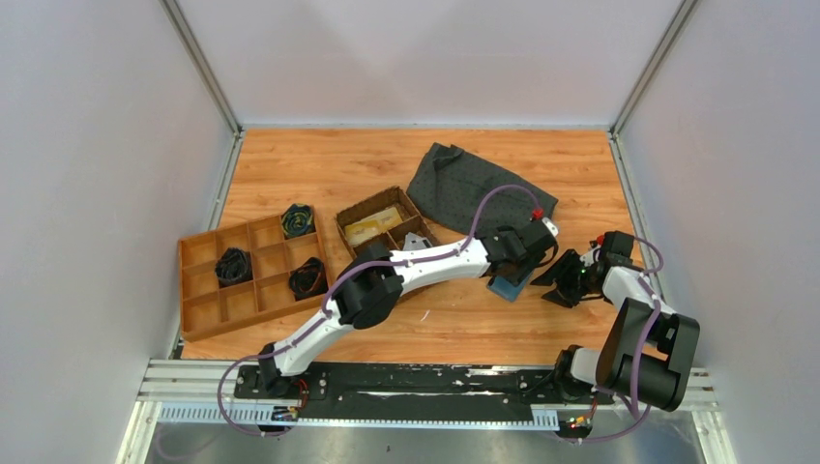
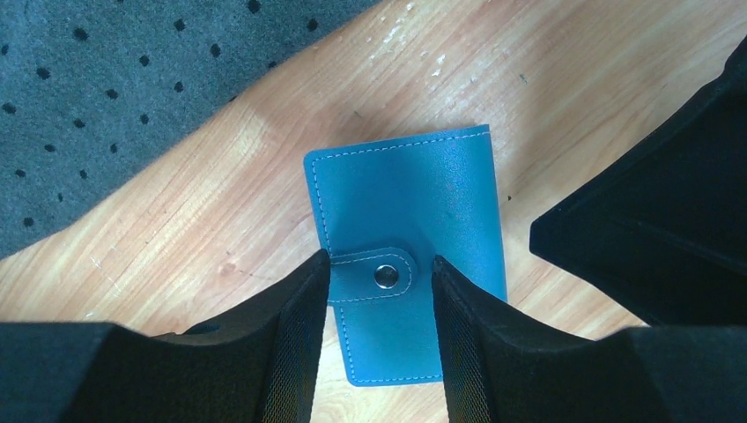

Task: Take the credit cards out of the card holder
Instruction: Open the card holder at the center of the board.

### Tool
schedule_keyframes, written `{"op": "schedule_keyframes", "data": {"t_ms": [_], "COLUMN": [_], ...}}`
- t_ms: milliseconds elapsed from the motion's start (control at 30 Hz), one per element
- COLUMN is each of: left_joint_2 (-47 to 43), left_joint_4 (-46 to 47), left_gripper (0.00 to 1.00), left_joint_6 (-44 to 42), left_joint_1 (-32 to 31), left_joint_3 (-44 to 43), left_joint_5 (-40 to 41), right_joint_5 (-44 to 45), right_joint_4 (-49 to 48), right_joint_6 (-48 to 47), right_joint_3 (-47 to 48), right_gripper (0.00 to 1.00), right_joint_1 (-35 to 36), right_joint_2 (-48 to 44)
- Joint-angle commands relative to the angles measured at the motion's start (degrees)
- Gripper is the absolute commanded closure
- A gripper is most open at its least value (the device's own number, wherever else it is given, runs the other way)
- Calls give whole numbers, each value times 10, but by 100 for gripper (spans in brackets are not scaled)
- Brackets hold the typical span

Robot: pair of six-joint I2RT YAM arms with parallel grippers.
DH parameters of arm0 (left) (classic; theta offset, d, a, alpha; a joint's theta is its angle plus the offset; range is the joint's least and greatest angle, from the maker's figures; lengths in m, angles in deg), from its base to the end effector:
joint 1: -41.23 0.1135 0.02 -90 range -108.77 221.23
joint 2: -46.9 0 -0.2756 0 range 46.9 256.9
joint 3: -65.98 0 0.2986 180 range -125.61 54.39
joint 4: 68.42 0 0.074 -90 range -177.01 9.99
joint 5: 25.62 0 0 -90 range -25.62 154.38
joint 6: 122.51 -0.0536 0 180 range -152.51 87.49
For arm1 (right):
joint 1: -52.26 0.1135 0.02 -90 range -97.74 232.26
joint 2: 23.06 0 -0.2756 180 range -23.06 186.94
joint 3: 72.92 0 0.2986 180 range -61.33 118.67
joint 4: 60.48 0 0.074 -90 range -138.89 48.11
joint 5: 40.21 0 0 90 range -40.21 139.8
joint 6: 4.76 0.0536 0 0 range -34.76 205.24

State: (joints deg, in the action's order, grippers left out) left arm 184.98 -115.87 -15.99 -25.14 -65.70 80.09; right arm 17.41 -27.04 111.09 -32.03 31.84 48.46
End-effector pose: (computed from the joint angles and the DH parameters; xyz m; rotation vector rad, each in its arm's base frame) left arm 0.2521 -0.5401 0.1629 0.9437 2.2957 -0.2792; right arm 0.2366 -0.0574 0.1155 0.8660 2.4713 0.7862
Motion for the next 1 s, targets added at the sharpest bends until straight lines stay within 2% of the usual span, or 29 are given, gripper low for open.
{"op": "schedule_keyframes", "data": {"t_ms": [0,67,167,333,467,767,967], "left_joint_2": [28,30,27,12,-5,-72,-130], "left_joint_4": [-4,-4,-3,-3,-3,-4,-2], "left_gripper": [52,61,69,77,99,100,100], "left_joint_6": [-2,-1,-1,-2,-5,-8,31], "left_joint_1": [-3,-3,-4,-4,-3,1,47], "left_joint_3": [9,8,12,20,23,52,97], "left_joint_5": [8,13,11,17,26,9,-106], "right_joint_5": [-4,-3,-2,-4,-12,-41,-64], "right_joint_4": [5,5,4,2,0,-3,9], "right_joint_6": [2,2,4,2,-3,-13,-25], "right_joint_3": [-9,-11,-14,-17,-15,-11,2], "right_gripper": [49,49,49,49,49,51,53], "right_joint_1": [-9,-8,-9,-9,-9,-8,2], "right_joint_2": [-4,-6,-7,-8,1,0,-33]}}
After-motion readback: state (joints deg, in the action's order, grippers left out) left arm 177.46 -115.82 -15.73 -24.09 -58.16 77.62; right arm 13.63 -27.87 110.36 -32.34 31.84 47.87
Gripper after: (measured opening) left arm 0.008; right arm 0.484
